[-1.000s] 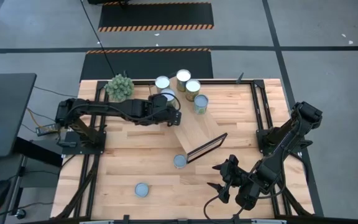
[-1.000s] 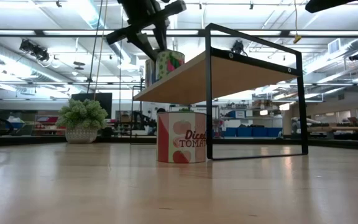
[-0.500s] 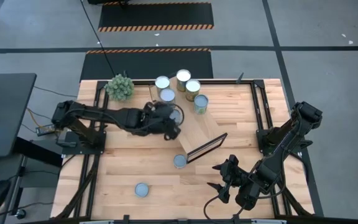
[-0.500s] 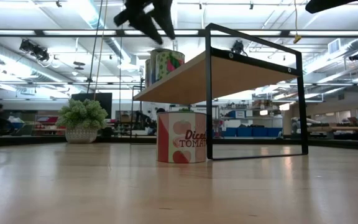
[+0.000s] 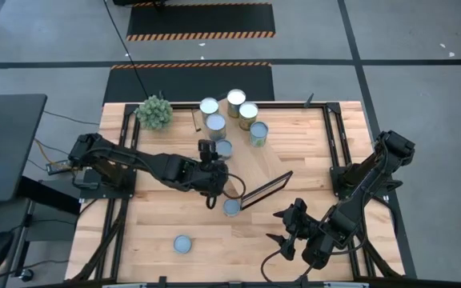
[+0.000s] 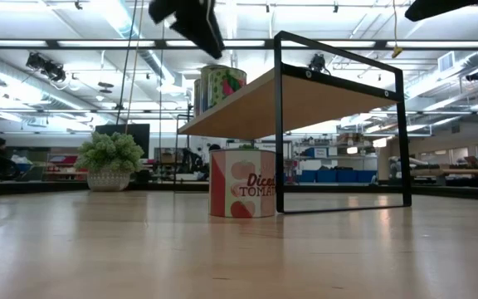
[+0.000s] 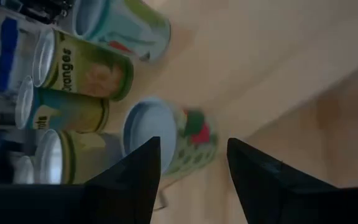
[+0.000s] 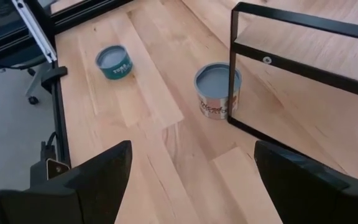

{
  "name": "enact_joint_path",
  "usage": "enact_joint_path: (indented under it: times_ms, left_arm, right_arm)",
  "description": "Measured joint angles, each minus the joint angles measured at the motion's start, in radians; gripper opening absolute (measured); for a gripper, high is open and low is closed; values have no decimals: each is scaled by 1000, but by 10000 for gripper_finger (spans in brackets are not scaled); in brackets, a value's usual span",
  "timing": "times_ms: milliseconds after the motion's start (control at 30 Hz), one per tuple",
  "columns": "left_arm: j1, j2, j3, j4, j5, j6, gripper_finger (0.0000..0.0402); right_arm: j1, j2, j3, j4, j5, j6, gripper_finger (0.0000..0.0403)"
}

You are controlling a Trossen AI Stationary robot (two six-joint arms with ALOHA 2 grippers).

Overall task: Pick and place cans onto a shelf
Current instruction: Put the green can on the shelf, then put the white-pink can on the shelf

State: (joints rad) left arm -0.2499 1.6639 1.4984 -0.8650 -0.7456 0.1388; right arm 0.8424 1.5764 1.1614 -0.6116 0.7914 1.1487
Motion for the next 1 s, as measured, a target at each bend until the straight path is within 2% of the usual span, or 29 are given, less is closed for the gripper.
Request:
enact_joint_path:
  times_ms: [167,333,733,900,1000]
  left_arm:
    - [12,34,0,2,-37,144,192]
    - [34,56,0,-7,-53,206,192]
    - [104,66,0,1,-97,213,192]
    - [56,64,0,7,-86,150,192]
    - [8,49,0,0,-15,69,191]
  right_arm:
    - [-9,1,0,-6,0,12,346]
    - [-18,1,1,-10,0,22,346]
    - [-30,1,1,-10,2,30,346]
    - [-33,1,1,-11,1,31,346]
    - [-33,1,1,-11,0,43,346]
